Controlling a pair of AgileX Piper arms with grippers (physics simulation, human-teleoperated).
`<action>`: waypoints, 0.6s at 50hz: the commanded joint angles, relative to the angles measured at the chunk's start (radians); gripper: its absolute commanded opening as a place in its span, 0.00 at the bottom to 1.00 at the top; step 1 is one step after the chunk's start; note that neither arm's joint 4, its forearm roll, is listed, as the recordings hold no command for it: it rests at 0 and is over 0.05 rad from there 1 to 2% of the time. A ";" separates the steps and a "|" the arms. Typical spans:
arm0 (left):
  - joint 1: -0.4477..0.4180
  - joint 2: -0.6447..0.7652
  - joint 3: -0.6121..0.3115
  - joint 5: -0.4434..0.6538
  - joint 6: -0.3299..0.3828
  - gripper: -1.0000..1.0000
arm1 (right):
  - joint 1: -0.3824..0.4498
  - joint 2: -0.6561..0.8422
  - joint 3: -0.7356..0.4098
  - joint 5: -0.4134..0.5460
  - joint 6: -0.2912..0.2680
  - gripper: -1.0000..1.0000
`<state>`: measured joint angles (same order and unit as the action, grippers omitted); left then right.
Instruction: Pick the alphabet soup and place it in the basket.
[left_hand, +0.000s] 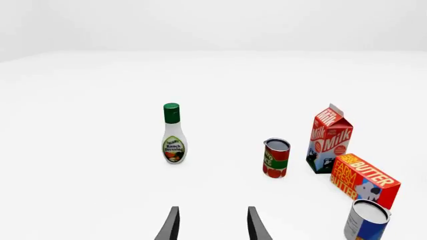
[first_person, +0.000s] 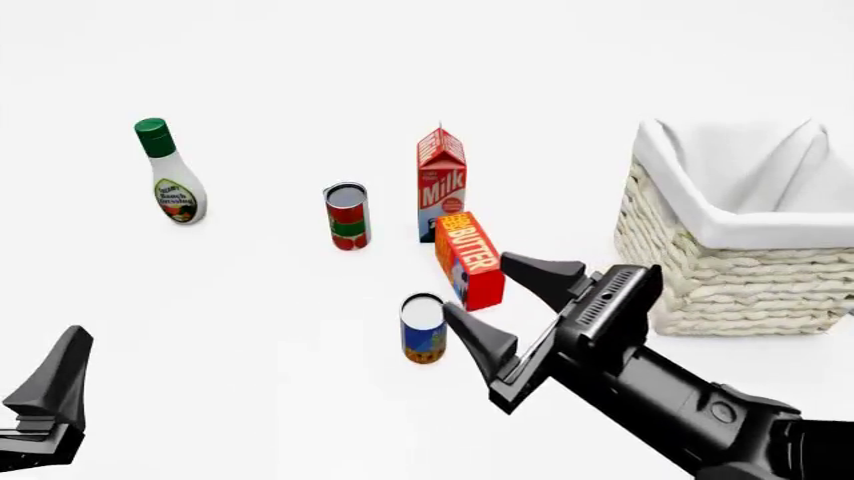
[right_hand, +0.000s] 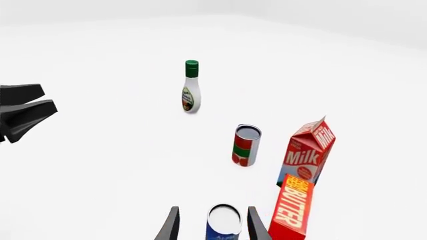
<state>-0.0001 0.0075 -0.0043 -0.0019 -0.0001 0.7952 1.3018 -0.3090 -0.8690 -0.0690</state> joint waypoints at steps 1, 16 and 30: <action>0.000 0.000 0.000 0.000 0.000 1.00 | -0.006 0.093 -0.018 -0.051 0.008 1.00; 0.000 0.000 0.000 0.000 0.000 1.00 | -0.028 0.099 -0.028 -0.044 0.005 1.00; 0.000 0.000 0.000 0.000 0.000 1.00 | -0.047 0.131 -0.049 -0.048 0.012 1.00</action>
<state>0.0000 0.0075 -0.0043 -0.0019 -0.0001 0.7604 1.4105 -0.3441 -0.9143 -0.0612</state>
